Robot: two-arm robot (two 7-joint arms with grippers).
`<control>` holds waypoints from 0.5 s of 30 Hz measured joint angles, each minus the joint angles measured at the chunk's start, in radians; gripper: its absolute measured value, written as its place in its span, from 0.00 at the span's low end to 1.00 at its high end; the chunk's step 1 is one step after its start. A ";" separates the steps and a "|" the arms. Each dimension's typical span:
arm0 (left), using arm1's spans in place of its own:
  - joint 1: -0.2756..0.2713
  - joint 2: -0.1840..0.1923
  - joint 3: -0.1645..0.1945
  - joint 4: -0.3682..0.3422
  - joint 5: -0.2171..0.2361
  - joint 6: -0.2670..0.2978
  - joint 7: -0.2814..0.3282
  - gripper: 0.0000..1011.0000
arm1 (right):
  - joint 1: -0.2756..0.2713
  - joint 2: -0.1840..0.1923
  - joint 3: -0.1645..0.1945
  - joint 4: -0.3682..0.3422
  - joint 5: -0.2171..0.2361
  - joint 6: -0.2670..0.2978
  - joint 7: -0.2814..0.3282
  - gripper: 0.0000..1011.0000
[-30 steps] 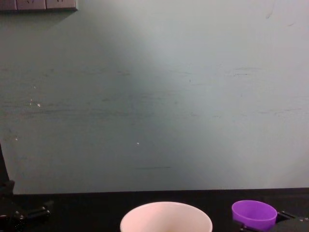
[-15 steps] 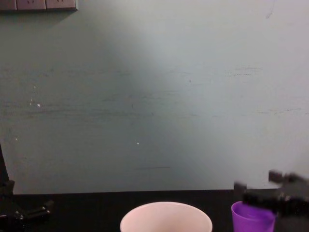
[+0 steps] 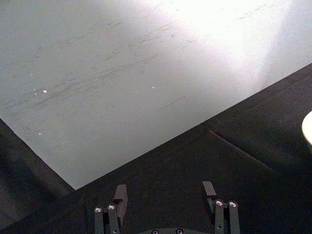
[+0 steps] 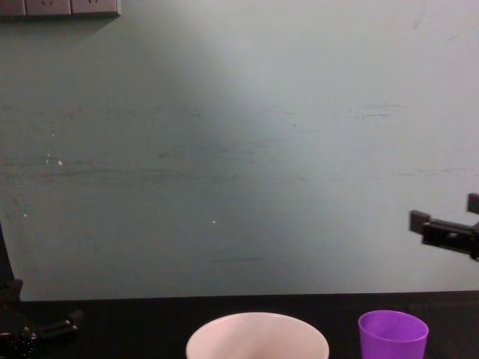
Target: Pick up the cup and pour the mung beans from the cup into the bowl.
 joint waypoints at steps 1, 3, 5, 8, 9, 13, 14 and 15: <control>0.000 0.000 0.000 0.000 0.000 0.000 0.000 0.99 | -0.001 0.004 0.003 -0.002 0.003 0.001 -0.003 0.99; 0.000 0.000 0.000 0.000 0.000 0.000 0.000 0.99 | -0.003 0.012 0.010 -0.004 0.007 0.004 -0.007 0.99; 0.000 0.000 0.000 0.000 0.000 0.000 0.000 0.99 | -0.006 0.026 0.021 -0.005 0.017 0.008 -0.017 0.99; 0.000 0.000 0.000 0.000 0.000 0.000 0.000 0.99 | -0.009 0.036 0.031 0.003 0.026 0.010 -0.026 0.99; 0.000 0.000 0.000 0.000 0.000 0.000 0.000 0.99 | -0.009 0.037 0.033 0.008 0.027 0.010 -0.028 0.99; 0.000 0.000 0.000 0.000 0.000 0.000 0.000 0.99 | -0.009 0.039 0.042 0.044 0.034 0.008 -0.039 0.99; 0.000 0.000 0.000 0.000 0.000 0.000 0.000 0.99 | -0.009 0.039 0.042 0.054 0.035 0.007 -0.042 0.99; 0.000 0.000 0.000 0.000 0.000 0.000 0.000 0.99 | -0.008 0.038 0.044 0.074 0.035 0.002 -0.045 0.99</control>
